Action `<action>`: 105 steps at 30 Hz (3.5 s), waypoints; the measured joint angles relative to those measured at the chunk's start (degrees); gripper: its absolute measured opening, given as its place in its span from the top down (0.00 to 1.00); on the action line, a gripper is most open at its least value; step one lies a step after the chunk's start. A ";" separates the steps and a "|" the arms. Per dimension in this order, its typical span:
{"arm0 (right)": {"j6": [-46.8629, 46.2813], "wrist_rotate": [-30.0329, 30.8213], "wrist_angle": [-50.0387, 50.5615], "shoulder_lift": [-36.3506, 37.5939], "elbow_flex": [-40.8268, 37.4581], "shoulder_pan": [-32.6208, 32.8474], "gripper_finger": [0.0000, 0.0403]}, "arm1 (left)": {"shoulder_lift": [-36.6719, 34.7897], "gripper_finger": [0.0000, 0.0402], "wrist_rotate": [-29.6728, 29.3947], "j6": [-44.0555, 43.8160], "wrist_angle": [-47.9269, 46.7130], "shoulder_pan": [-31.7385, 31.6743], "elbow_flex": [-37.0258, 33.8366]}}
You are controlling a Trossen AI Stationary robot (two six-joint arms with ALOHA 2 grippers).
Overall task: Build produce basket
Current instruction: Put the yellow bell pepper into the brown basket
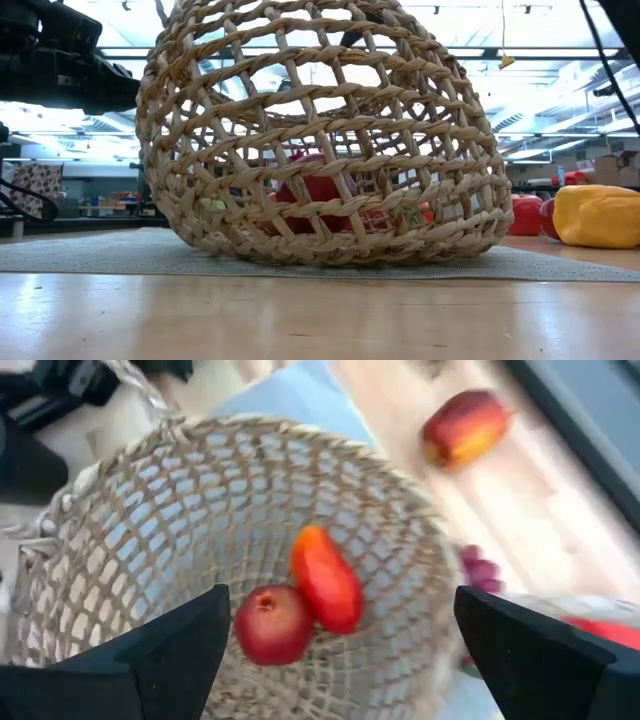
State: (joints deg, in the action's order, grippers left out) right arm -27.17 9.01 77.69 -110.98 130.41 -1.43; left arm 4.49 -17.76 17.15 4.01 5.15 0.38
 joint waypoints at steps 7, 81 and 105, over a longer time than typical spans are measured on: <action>-4.88 0.12 7.22 4.76 0.00 3.91 0.04 | 0.00 0.91 0.00 0.00 0.00 0.02 0.00; -15.20 -1.37 -11.79 30.25 -83.90 10.63 0.01 | 0.00 0.93 0.00 0.00 -0.11 0.01 -0.02; -13.11 -7.66 -12.79 30.21 -82.95 9.90 0.22 | 0.00 0.91 0.01 0.00 -0.11 0.02 -0.01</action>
State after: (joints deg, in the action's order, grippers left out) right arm -40.28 1.35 64.90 -80.77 47.46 8.47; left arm 4.49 -17.75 17.15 3.90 5.17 0.37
